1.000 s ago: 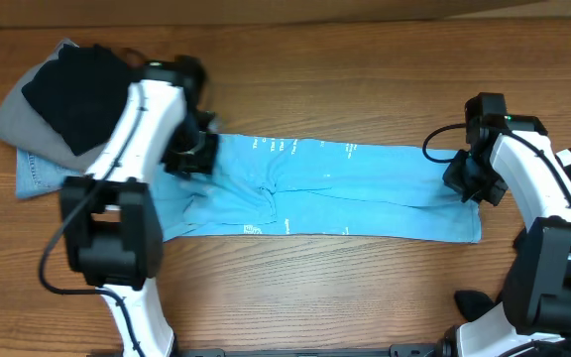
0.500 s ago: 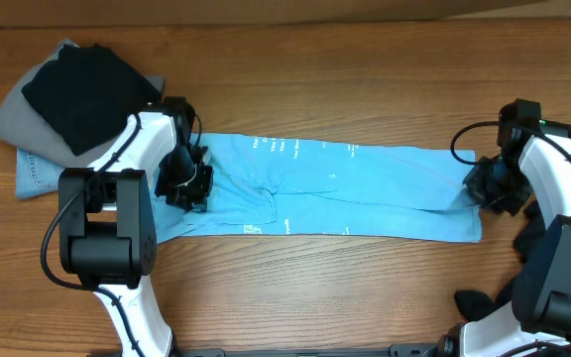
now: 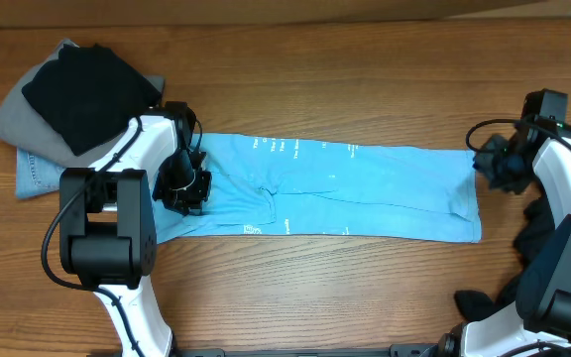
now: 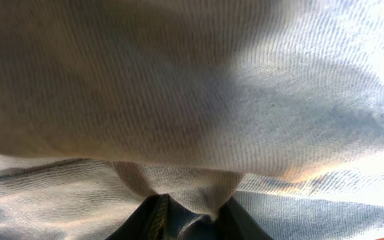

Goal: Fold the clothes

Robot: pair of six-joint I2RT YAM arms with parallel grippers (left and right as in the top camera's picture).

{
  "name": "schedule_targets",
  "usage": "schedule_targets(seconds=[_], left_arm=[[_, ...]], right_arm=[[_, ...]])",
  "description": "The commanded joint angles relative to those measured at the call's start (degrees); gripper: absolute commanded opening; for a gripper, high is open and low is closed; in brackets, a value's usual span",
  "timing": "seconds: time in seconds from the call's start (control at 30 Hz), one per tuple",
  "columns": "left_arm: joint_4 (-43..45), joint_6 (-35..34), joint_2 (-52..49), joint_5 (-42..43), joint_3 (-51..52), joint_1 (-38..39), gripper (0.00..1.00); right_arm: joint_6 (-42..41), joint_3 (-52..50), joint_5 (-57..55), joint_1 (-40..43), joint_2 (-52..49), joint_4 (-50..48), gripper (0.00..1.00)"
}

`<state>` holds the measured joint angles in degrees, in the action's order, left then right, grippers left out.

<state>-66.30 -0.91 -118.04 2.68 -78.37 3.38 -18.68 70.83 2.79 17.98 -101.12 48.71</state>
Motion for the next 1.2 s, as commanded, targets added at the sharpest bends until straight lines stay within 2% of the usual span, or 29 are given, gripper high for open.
schedule_targets(seconds=[0.0,0.13,0.2,0.23,0.3,0.33,0.5,0.57,0.83,0.87,0.97,1.07,1.17], left_arm=[[0.15,0.79,0.39,-1.62,0.55,-0.15,0.26],[0.2,0.7,0.39,-1.62,0.55,-0.15,0.27],[0.17,0.7,0.39,-1.62,0.55,-0.15,0.27],[0.17,0.7,0.39,-1.62,0.55,-0.15,0.27],[0.17,0.7,0.39,-1.62,0.55,-0.15,0.27],[0.17,0.7,0.39,-1.62,0.55,-0.15,0.27],[0.31,0.7,0.39,-1.62,0.55,-0.15,0.27],[0.22,0.72,0.39,-1.62,0.55,-0.15,0.27],[0.24,0.72,0.39,-1.62,0.55,-0.15,0.28],[0.24,0.72,0.39,-1.62,0.55,-0.15,0.28],[0.24,0.7,0.39,-1.62,0.55,-0.15,0.28],[0.33,0.7,0.39,-1.62,0.55,-0.15,0.28],[0.31,0.7,0.39,-1.62,0.55,-0.15,0.28]], right_arm=[[1.84,1.22,3.5,0.0,-2.25,-2.47,0.3],[3.91,1.22,4.39,0.0,-4.92,-5.01,0.29],[4.02,1.22,4.17,0.02,-5.44,-5.6,0.43],[4.17,1.22,4.11,0.11,-5.6,-5.79,0.56],[4.26,1.2,2.95,0.11,-5.66,-6.03,0.64],[4.7,1.16,2.69,0.11,-5.66,-6.14,0.64],[5.46,-0.5,2.86,0.11,-5.75,-8.9,0.48],[5.46,-1.97,2.86,0.11,-5.75,-10.47,0.46],[5.46,-4.9,2.67,0.11,-5.75,-15.3,0.47],[5.46,-4.98,2.69,0.11,-5.75,-15.58,0.45],[5.49,-5.05,3.28,0.11,-5.75,-15.85,0.31],[5.49,-5.11,3.3,0.11,-5.75,-15.91,0.11],[5.46,-5.09,3.32,0.28,-5.75,-16.57,0.06]])
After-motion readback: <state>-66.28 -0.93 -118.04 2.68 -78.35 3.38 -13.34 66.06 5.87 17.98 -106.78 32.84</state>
